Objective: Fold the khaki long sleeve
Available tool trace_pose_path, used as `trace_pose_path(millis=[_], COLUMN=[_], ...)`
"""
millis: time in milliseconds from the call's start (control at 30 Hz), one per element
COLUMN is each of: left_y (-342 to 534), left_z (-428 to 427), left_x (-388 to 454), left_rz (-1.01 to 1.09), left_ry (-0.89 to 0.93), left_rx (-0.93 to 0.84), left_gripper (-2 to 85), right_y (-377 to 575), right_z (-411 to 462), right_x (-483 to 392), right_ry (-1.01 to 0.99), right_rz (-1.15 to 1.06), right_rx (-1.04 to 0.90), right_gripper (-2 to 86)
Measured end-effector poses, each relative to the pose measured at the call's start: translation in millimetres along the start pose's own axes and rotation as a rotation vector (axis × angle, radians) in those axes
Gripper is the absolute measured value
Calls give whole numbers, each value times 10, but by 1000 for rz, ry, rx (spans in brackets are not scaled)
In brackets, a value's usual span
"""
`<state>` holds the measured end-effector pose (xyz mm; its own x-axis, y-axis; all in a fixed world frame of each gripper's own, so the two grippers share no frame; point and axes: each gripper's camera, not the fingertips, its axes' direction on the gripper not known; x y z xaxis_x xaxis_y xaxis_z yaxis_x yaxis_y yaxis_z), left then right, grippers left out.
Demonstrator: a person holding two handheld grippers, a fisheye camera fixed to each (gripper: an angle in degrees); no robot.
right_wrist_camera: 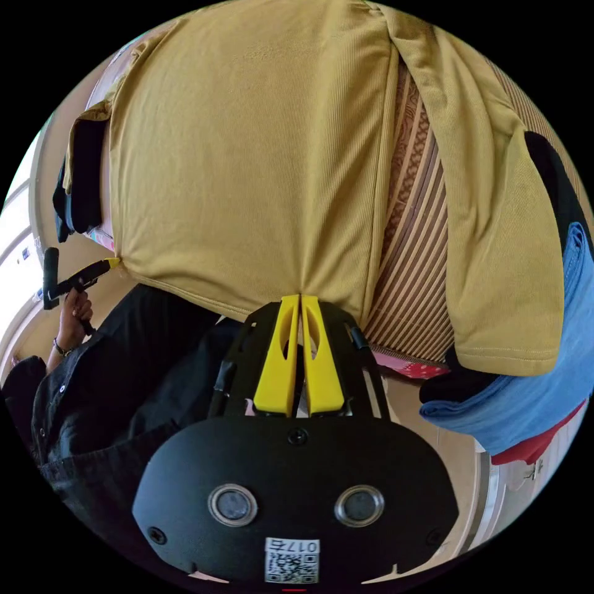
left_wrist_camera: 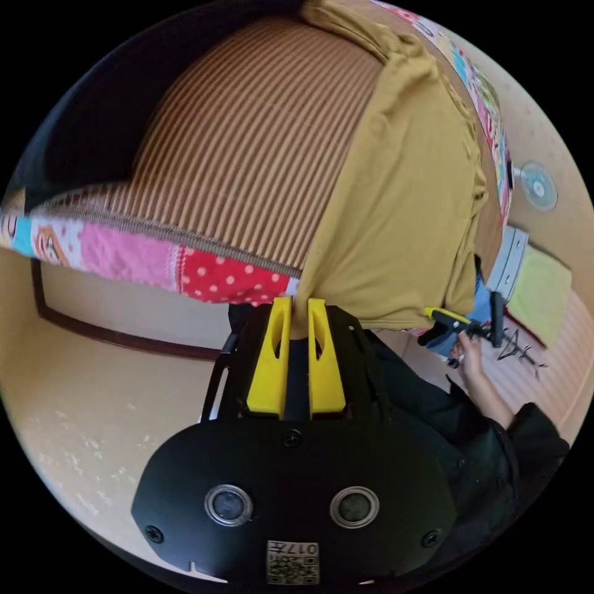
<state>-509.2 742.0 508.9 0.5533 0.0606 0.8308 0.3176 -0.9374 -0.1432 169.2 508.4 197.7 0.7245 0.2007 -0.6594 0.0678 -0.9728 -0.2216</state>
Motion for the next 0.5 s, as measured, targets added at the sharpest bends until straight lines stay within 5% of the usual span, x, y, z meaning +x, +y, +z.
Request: trace_pose_path(millis=[200,300,400,500], left_y=[133,82,-2,-306], left_z=[-1360,-1855,-2067,-1871], left_x=[-589,-780,-924,-1114], left_rz=[-162,-292,-381,-404], left_ry=[375,363,248,292], left_rx=[500,708,807,692], left_gripper=[103,119,124,129], right_y=[162,121,131,181], right_z=[18,-42,-137,-218], right_x=[38,43,-9,-99], right_ry=[-63,-74,-74,-33], right_rz=[55,65,63,59], right_rx=[32,29,41,50], right_gripper=[5,5,6,7])
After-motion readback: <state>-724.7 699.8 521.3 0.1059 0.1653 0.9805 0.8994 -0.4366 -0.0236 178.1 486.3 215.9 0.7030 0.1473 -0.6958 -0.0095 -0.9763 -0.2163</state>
